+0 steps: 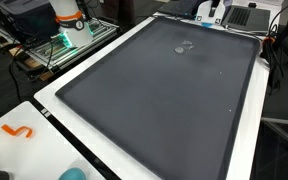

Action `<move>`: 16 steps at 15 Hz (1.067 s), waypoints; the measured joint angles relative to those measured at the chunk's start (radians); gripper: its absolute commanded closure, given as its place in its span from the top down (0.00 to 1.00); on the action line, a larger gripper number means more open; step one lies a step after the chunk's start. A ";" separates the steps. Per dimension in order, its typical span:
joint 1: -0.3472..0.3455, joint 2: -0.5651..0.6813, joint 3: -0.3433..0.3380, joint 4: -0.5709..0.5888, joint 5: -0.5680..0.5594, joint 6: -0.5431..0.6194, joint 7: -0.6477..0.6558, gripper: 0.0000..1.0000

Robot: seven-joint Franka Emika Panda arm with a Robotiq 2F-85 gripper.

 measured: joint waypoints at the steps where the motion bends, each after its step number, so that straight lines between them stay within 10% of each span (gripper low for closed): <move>1: -0.001 0.001 -0.001 0.000 0.002 0.000 0.014 0.01; 16: -0.068 -0.001 0.000 -0.001 0.142 0.093 0.087 0.01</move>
